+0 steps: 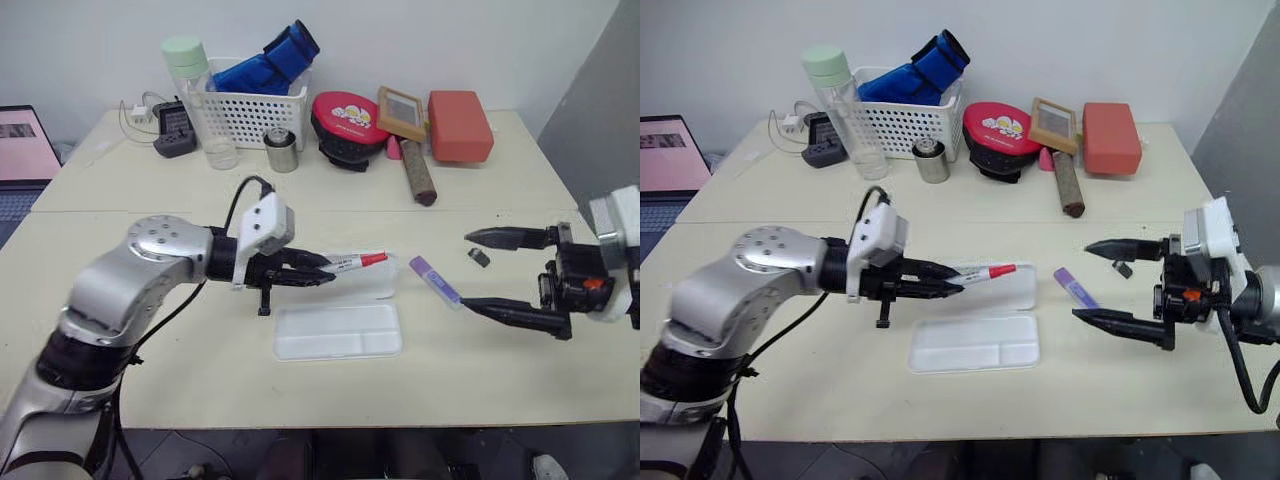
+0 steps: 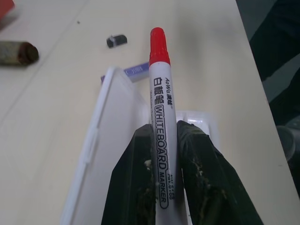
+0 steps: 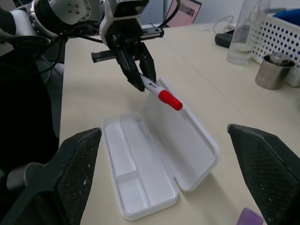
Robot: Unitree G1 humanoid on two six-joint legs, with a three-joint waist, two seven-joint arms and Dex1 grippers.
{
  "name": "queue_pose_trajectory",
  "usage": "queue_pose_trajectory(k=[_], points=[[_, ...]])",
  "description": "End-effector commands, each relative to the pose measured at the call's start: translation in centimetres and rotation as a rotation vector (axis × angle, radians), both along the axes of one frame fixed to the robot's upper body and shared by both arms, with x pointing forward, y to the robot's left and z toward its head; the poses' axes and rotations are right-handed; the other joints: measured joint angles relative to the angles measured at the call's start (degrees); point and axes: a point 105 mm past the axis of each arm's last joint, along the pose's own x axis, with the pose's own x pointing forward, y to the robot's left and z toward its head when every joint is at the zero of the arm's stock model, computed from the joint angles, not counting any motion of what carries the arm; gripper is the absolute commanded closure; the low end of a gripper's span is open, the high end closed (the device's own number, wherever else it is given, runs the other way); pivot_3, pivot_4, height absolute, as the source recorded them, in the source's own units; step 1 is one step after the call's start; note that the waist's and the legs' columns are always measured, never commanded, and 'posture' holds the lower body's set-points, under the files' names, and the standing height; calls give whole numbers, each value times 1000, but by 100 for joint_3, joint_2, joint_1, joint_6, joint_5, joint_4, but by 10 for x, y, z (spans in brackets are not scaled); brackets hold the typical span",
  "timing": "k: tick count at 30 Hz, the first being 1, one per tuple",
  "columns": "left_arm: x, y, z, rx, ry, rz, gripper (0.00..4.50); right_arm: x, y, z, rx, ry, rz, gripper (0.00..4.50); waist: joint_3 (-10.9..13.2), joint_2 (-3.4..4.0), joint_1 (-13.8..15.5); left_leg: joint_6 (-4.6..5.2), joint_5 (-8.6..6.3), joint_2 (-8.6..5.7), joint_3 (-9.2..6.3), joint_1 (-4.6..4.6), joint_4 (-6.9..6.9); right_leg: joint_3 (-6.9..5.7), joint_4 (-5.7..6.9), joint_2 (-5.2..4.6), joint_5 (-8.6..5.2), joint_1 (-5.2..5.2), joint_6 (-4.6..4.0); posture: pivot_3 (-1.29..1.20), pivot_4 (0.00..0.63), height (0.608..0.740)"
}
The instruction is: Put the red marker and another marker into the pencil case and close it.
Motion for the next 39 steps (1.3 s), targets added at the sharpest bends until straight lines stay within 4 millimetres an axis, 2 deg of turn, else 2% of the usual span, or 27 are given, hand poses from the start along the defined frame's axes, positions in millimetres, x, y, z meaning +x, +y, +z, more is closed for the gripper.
queue_pose_trajectory(k=[1, 7, 11, 19, 20, 30, 36, 38, 39], points=[[9, -6, -23, 74, 3, -23, 4052, -6, 2, 4, -30, -57, -29, 0, 1, 2, -1, 0, 0, 1, -1, -4, 0, 0, 1, 0, 0, -4, 0, 0, 150, 740], [5, -18, -42, 92, 38, -58, 4052, -11, 3, 0, -27, -53, -52, 0, 4, -4, 13, 1, 1, -1, -8, -7, 0, -4, -1, 0, 0, -3, 0, 0, 150, 740], [1, -18, -53, 127, 61, -60, 4052, -11, 3, -4, -33, -46, -62, 0, 4, -3, 9, 1, 1, 0, -9, -5, 1, -3, 0, 0, 0, -3, 0, 0, 150, 740], [-3, -20, -56, 124, 70, -59, 4052, -12, 4, -5, -34, -39, -60, 0, 4, -3, 16, 1, 1, -1, -9, -5, 2, -4, 2, 0, 0, -2, 0, 0, 150, 740], [-4, -20, -55, 122, 72, -56, 3502, -12, 4, -5, -34, -38, -61, 0, 4, -3, 16, 1, 1, -1, -10, -5, 2, -4, 2, -1, 0, -1, 0, 0, 150, 740], [-9, -25, -49, 99, 76, -62, 1657, -12, 5, -5, -33, -34, -61, 0, 4, -3, 16, 1, 1, -1, -10, -5, 3, -5, 2, 0, 0, -1, 0, 0, 150, 740], [-18, -30, -30, 35, 92, -91, 406, -12, 5, -6, -32, -31, -59, 0, 4, -3, 15, 1, 1, 0, -10, -4, 3, -5, 2, 0, 0, 0, 0, 0, 150, 740], [-21, -32, -16, -20, 99, -97, 72, -12, 5, -6, -29, -29, -61, 0, 4, -3, 15, 1, 1, 0, -10, -4, 3, -5, 2, 0, 0, 0, 0, 0, 150, 740], [-22, -33, -6, -59, 97, -102, 72, -12, 5, -6, -27, -28, -62, 0, 4, -3, 15, 1, 1, 0, -10, -3, 3, -5, 2, 0, 0, 1, 0, 0, 150, 740]])
